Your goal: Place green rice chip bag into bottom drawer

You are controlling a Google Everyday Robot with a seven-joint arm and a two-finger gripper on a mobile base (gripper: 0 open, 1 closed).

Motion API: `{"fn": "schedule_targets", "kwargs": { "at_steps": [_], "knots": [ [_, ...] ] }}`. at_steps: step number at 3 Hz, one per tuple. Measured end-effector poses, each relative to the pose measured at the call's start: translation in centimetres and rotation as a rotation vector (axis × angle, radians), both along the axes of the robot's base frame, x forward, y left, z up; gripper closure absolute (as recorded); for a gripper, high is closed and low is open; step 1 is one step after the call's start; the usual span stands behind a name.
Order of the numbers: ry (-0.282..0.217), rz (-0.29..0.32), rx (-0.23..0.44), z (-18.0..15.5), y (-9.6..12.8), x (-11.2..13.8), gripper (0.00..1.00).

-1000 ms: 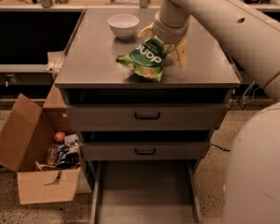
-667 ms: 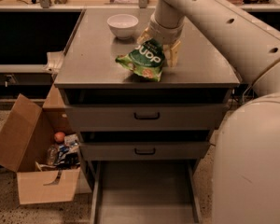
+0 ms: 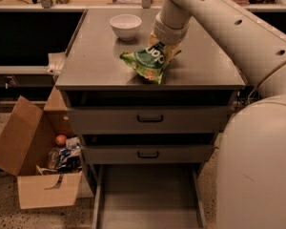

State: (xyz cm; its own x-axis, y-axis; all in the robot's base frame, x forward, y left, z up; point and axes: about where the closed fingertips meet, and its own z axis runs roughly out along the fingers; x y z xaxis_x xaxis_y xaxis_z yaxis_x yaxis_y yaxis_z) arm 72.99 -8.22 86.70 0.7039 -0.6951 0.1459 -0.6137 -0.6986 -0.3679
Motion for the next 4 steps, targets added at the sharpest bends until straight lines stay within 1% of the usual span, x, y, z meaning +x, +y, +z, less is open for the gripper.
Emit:
{"fn": "schedule_targets", "kwargs": {
  "at_steps": [1, 2, 3, 4],
  "knots": [
    [-0.055, 0.025, 0.036, 3.2, -0.7, -2.9, 0.95],
    [-0.071, 0.027, 0.035, 4.5, -1.1, -4.1, 1.00],
    [-0.070, 0.028, 0.036, 4.4, -1.1, -4.1, 1.00],
    [-0.001, 0.033, 0.060, 2.9, -0.8, -5.8, 1.00]
  ]
}}
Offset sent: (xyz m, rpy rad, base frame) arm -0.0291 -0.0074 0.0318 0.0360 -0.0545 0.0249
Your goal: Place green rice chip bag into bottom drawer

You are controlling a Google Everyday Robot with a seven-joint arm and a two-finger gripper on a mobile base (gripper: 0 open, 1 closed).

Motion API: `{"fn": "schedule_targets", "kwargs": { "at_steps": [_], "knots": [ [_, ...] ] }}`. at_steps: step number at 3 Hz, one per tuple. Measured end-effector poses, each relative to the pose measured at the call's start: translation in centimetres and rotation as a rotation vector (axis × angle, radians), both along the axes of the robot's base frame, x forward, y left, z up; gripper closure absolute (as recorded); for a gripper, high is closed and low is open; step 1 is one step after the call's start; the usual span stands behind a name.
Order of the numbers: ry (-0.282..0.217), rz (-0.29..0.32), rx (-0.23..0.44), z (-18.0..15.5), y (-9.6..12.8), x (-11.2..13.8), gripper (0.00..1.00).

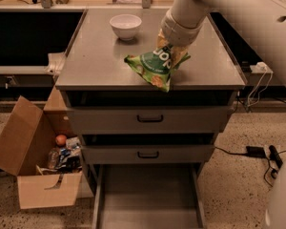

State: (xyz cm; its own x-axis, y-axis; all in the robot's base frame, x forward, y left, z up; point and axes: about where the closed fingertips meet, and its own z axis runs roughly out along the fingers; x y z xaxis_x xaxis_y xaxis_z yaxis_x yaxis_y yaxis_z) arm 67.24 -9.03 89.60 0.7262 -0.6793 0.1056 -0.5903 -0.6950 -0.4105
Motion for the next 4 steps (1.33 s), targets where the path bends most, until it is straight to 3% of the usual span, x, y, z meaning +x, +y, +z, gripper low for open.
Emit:
{"fn": "schedule_targets", "kwargs": {
  "at_steps": [2, 3, 4],
  "knots": [
    [0.204, 0.022, 0.066, -3.3, -0.4, -9.1, 1.00],
    [0.310, 0.015, 0.108, -6.6, -1.1, -13.7, 1.00],
    [0.302, 0.018, 0.104, -6.4, -0.9, -13.3, 1.00]
  ]
}}
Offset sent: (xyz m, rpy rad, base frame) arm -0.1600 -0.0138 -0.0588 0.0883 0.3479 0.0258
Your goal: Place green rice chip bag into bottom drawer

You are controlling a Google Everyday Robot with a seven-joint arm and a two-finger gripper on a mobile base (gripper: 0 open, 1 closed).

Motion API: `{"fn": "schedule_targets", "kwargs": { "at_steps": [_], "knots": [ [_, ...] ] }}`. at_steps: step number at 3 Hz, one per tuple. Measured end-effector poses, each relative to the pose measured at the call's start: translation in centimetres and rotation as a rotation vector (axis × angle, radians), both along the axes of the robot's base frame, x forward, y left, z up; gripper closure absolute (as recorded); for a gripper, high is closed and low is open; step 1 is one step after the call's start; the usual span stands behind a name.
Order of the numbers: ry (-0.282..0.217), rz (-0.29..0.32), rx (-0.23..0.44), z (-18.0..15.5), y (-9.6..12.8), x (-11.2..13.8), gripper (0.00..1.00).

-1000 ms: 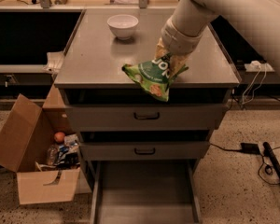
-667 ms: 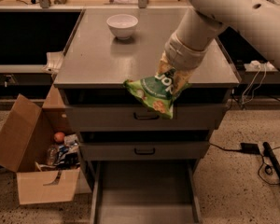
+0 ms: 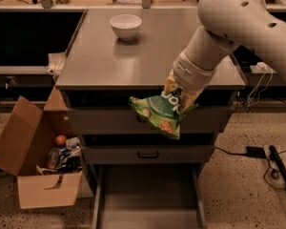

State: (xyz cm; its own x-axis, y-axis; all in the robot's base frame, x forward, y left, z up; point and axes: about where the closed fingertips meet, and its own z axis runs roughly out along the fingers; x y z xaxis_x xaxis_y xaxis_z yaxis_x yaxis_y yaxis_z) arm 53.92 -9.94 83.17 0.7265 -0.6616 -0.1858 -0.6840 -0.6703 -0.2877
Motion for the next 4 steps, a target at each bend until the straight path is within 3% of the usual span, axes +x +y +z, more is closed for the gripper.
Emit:
{"fn": "schedule_targets", "kwargs": {
  "at_steps": [1, 2, 3, 4],
  "knots": [
    [0.019, -0.025, 0.011, -0.9, -0.4, 0.1, 1.00],
    [0.060, -0.138, 0.056, -3.7, -1.3, -1.2, 1.00],
    [0.090, -0.321, 0.102, -9.0, -4.1, -4.4, 1.00],
    [0.154, -0.448, 0.193, -19.1, -5.5, -7.4, 1.00]
  ]
}}
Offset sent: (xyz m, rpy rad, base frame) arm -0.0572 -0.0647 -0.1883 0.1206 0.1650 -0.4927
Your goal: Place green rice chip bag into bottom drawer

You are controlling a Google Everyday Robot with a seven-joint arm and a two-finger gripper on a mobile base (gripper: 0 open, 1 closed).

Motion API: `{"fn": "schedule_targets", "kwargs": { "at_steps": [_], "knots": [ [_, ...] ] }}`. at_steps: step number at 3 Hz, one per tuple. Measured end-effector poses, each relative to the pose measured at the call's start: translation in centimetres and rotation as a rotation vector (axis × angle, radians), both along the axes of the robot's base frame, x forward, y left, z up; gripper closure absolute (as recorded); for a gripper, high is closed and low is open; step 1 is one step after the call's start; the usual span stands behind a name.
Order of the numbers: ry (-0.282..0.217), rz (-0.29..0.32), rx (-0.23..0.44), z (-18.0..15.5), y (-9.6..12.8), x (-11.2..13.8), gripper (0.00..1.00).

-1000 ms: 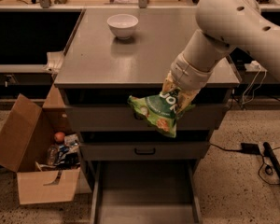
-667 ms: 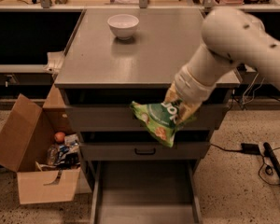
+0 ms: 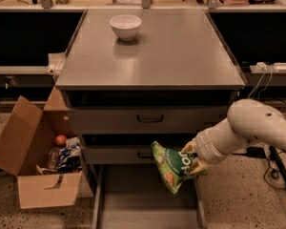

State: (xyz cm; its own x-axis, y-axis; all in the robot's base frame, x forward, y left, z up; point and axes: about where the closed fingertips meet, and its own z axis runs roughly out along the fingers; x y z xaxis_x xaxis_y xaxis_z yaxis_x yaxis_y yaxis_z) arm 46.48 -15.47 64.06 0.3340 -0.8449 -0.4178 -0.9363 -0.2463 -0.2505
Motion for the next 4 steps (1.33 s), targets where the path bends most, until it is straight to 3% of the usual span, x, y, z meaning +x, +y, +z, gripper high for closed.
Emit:
{"fn": "schedule_targets", "kwargs": {
  "at_steps": [1, 2, 3, 4],
  "knots": [
    [0.003, 0.004, -0.002, 0.2, 0.0, -0.1, 1.00],
    [0.077, -0.073, 0.055, -4.9, 0.4, -1.0, 1.00],
    [0.171, -0.189, 0.111, -12.8, 0.4, -2.4, 1.00],
    [0.229, -0.281, 0.157, -19.0, 0.2, -2.6, 1.00]
  ]
}}
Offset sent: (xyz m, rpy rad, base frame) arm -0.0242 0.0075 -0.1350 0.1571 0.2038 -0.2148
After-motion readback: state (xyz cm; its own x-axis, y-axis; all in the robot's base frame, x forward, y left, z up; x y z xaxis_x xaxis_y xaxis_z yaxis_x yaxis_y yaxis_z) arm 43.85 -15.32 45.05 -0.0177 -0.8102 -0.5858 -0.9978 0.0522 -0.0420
